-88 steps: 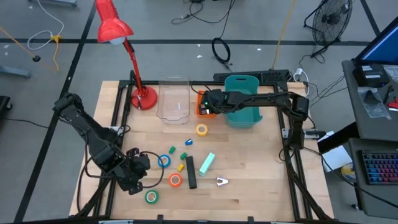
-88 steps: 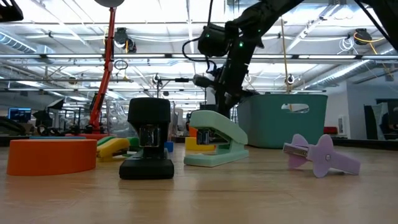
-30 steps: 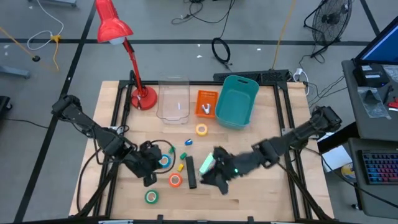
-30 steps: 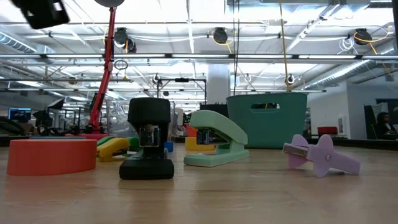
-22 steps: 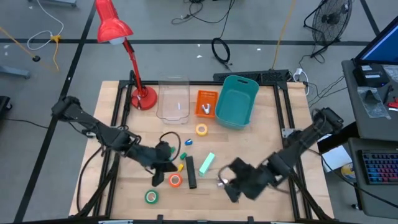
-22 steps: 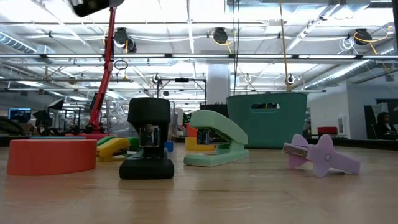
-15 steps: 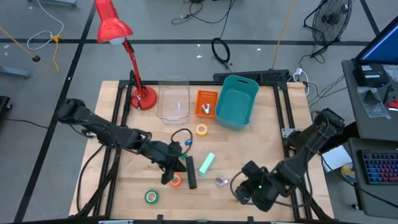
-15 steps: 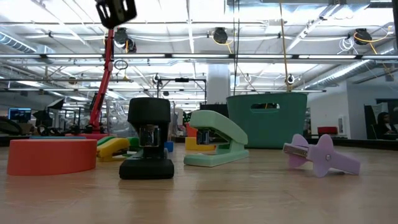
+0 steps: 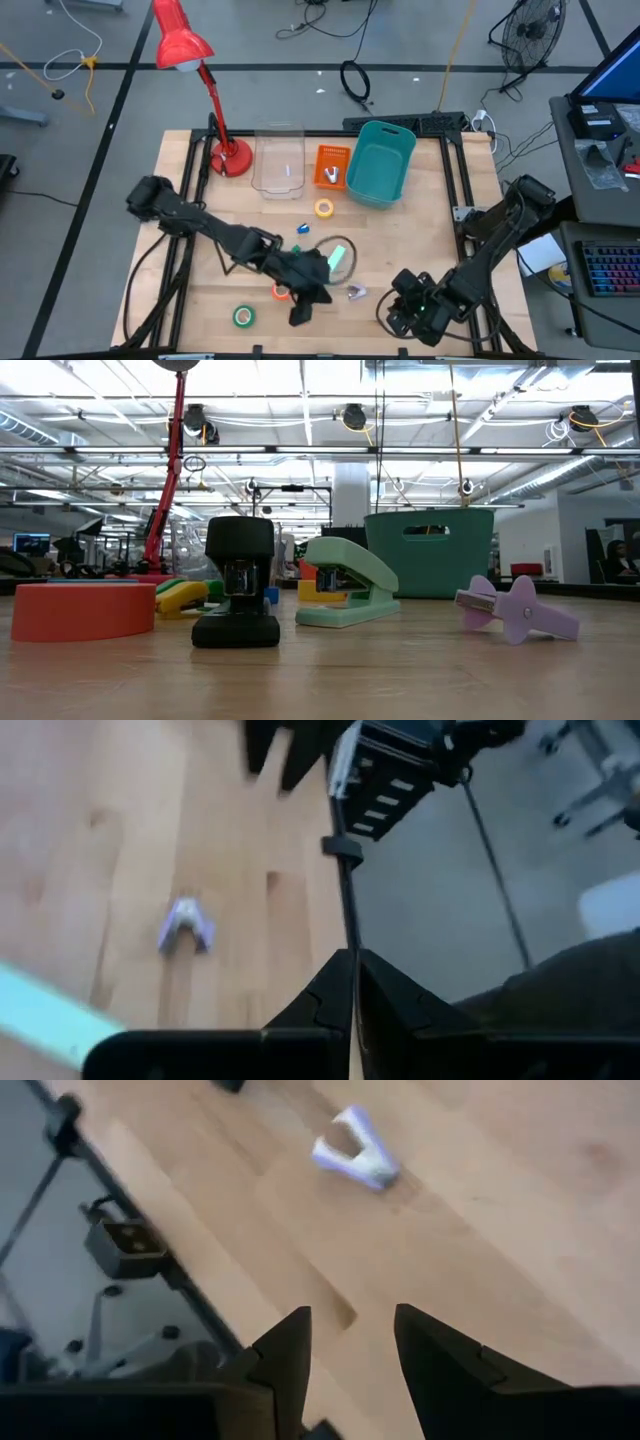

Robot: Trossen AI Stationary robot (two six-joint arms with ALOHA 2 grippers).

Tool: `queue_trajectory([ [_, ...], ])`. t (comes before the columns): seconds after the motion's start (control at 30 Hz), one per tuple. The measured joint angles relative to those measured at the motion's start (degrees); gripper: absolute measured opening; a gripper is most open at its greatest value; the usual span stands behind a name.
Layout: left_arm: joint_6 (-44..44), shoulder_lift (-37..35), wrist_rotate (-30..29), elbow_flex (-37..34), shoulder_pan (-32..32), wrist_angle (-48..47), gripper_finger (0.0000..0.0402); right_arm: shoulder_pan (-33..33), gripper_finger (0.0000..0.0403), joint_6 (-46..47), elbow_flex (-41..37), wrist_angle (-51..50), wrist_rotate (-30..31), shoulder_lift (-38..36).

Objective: Pick and place Stapler, Stapler remover, tape
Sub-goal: Put the violet staple remover into the orange bin

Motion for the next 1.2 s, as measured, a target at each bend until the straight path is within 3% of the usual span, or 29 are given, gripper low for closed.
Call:
queue_trajectory([
  [0.13, 1.6, 2.0, -4.5, 8.9, -1.0, -10.3, 0.0021, -0.9, 0.0139, -8.7, -6.7, 14.4, -0.5, 0.1],
  [0.23, 0.1, 1.5, -6.7, 9.8, -1.7, -13.9, 0.0021, -3.6, 0.0139, -13.8, -11.7, 22.7, -3.0, 0.1],
  [0.43, -6.2, 0.5, -10.3, 9.9, -4.2, -20.5, 0.0021, -9.4, 0.0139, -23.0, -16.8, 21.8, -5.8, 0.1],
  [0.73, -13.3, 0.5, -15.9, 9.8, -8.9, -24.0, 0.0021, -17.2, 0.0139, -44.6, -17.3, 24.8, -8.5, 0.1],
  [0.83, -15.3, 0.5, -17.4, 9.8, -9.9, -24.7, 0.0021, -19.4, 0.0140, -47.9, -17.3, 25.7, -11.7, 0.1],
  [1.2, -20.8, 0.5, -21.2, 9.8, -13.1, -27.4, 0.0021, -21.6, 0.0144, -51.9, -17.3, 28.3, -12.1, 1.8],
])
